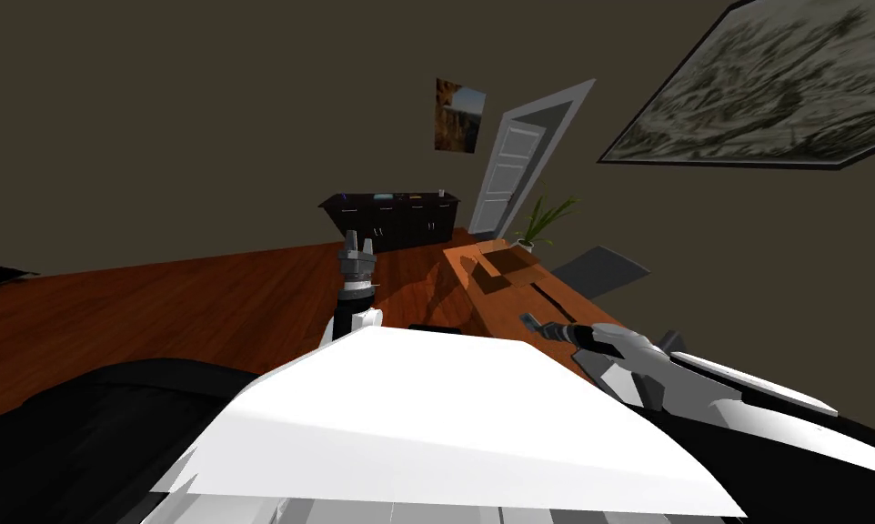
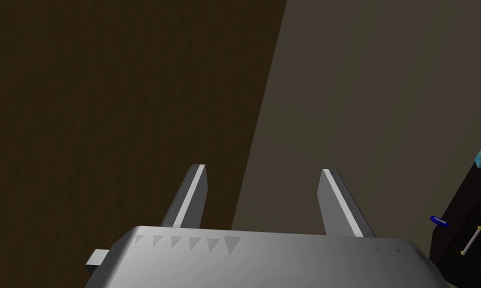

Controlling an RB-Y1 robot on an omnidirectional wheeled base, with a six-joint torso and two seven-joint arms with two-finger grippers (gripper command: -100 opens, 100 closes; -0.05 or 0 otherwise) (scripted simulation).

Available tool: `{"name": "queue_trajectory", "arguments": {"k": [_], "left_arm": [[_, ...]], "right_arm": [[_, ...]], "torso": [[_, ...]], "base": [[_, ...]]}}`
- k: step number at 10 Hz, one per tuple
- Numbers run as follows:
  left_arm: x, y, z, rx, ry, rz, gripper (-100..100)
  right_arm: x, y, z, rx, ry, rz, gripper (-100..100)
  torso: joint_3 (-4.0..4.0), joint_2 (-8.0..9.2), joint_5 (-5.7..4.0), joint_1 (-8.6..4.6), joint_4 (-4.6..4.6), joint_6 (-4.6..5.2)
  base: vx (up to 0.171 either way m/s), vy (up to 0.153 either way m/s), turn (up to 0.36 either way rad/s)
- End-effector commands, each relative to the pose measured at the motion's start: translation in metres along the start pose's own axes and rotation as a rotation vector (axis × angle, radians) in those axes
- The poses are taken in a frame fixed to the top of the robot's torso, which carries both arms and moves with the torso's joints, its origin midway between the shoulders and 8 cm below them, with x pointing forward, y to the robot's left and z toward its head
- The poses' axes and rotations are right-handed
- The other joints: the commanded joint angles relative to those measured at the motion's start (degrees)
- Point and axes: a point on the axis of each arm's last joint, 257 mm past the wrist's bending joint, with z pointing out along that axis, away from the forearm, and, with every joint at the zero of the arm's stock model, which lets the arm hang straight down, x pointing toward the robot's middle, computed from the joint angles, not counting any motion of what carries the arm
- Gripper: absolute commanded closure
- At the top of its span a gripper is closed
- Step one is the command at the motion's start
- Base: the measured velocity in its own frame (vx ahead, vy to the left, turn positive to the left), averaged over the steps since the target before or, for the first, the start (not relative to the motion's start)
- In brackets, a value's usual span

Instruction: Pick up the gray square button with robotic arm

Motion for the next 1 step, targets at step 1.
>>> {"name": "queue_trajectory", "arguments": {"k": [1], "left_arm": [[0.0,0.0,0.0,0.0,0.0,0.0,0]], "right_arm": [[0.0,0.0,0.0,0.0,0.0,0.0,0]], "torso": [[0.0,0.0,0.0,0.0,0.0,0.0]], "base": [[0.0,0.0,0.0]]}}
